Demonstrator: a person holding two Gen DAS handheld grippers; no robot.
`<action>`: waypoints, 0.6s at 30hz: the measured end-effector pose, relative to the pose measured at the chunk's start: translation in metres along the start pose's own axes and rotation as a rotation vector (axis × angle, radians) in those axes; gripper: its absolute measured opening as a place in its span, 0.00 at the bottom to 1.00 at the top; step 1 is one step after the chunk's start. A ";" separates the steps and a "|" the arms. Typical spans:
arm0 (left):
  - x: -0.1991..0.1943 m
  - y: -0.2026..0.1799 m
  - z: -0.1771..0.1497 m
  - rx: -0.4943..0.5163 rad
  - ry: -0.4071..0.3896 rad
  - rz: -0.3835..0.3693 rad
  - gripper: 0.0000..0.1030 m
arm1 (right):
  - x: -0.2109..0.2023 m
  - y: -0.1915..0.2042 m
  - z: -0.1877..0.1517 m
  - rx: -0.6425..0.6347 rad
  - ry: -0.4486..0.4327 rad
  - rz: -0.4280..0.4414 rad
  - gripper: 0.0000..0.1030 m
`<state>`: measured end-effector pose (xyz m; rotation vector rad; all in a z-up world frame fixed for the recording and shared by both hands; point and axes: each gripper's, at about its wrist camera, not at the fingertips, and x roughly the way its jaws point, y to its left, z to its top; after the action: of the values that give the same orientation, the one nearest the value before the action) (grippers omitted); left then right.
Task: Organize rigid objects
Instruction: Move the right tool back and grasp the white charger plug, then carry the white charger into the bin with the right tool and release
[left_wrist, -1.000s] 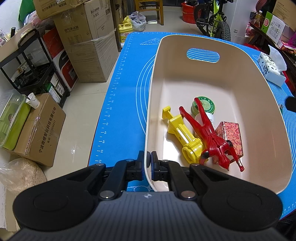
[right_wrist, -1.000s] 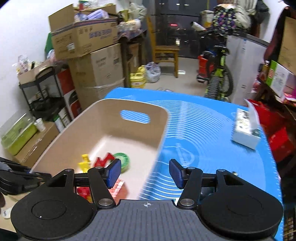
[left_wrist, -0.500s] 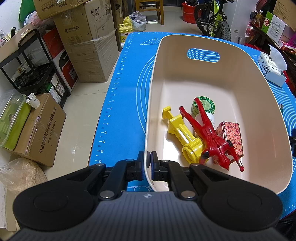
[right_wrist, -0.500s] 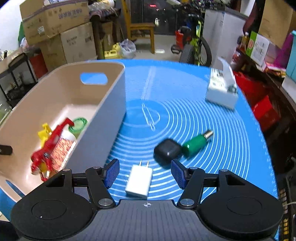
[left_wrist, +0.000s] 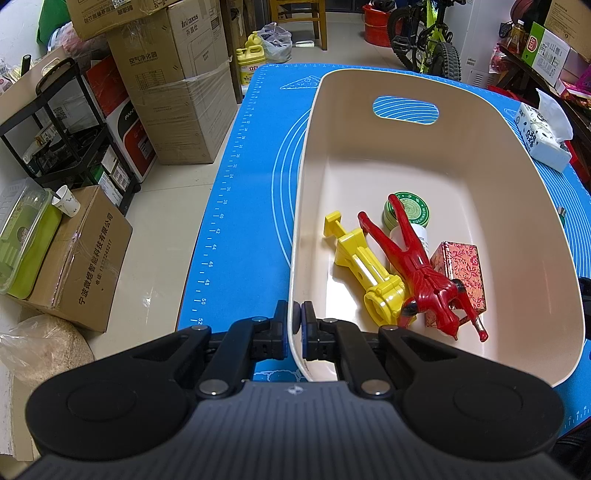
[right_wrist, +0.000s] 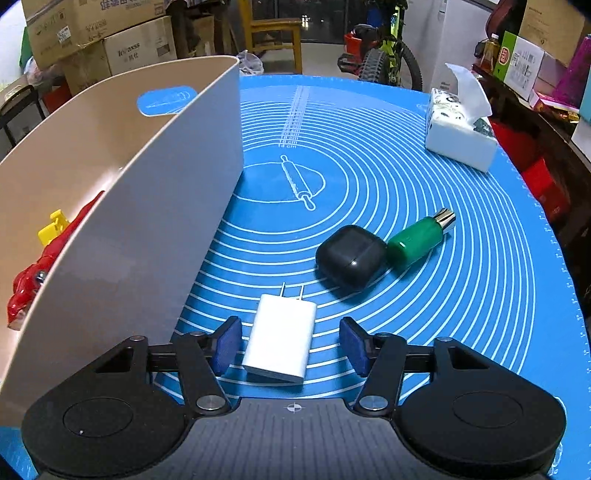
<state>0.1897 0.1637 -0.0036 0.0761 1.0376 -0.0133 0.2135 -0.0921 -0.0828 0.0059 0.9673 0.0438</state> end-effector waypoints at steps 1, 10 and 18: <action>0.000 0.000 0.000 0.000 0.000 0.000 0.08 | 0.002 0.001 0.000 0.000 0.003 -0.001 0.60; 0.000 0.000 0.000 -0.001 0.000 0.000 0.08 | 0.004 0.001 -0.001 -0.007 -0.003 -0.008 0.41; 0.000 0.000 0.000 -0.001 0.000 0.000 0.08 | -0.016 0.000 -0.001 -0.026 -0.053 -0.009 0.41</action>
<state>0.1898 0.1638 -0.0032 0.0755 1.0379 -0.0127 0.2040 -0.0927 -0.0699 -0.0208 0.9136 0.0478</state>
